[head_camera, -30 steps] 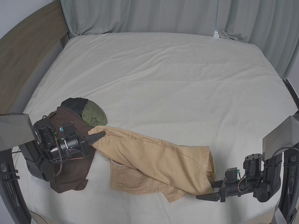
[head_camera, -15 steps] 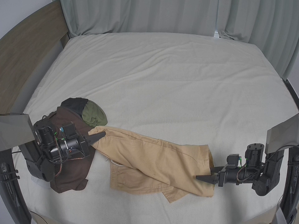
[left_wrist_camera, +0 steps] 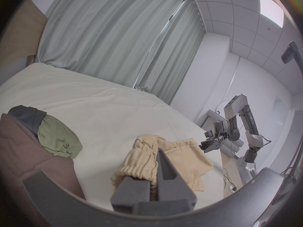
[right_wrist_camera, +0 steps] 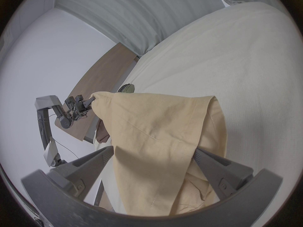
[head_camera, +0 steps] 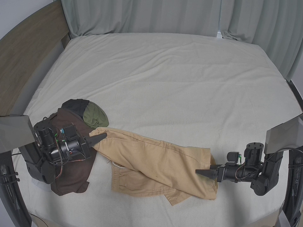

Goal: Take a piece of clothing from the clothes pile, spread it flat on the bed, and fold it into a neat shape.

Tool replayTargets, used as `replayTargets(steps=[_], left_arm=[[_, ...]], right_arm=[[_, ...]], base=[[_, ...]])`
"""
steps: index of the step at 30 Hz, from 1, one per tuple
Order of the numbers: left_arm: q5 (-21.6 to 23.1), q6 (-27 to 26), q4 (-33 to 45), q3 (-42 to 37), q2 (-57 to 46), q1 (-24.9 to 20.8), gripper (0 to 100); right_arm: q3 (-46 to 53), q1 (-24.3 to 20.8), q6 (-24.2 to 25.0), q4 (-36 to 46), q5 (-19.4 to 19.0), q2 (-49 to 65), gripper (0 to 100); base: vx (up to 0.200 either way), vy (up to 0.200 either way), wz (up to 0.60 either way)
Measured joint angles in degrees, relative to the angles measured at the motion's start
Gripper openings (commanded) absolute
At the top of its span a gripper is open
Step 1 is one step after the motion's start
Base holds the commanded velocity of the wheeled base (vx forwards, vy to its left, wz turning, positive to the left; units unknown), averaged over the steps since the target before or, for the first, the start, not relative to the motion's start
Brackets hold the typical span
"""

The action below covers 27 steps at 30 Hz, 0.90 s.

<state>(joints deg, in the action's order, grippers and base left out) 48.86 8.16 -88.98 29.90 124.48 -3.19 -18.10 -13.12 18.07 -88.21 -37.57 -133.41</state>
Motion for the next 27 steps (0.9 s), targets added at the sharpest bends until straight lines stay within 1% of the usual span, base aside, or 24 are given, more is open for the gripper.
replayTargets(steps=[7, 15, 22, 27], left_arm=[[0.0, 0.0, 0.0, 0.1, 0.0, 0.0, 0], [0.0, 0.0, 0.0, 0.2, 0.0, 0.0, 0], [0.0, 0.0, 0.0, 0.2, 0.2, 0.1, 0], [0.0, 0.0, 0.0, 0.2, 0.2, 0.0, 0]], right_arm=[[-1.1, -0.6, 3.1, 0.0, -0.1, -0.6, 100], [-0.2, -1.3, 4.9, 0.0, -0.7, 2.0, 100], [0.9, -1.3, 9.3, 0.0, -1.8, 6.7, 100], [0.9, -1.1, 9.4, -0.1, -2.0, 6.9, 100]], base=[[0.0, 0.0, 0.0], [0.0, 0.0, 0.0], [0.0, 0.0, 0.0], [0.0, 0.0, 0.0]])
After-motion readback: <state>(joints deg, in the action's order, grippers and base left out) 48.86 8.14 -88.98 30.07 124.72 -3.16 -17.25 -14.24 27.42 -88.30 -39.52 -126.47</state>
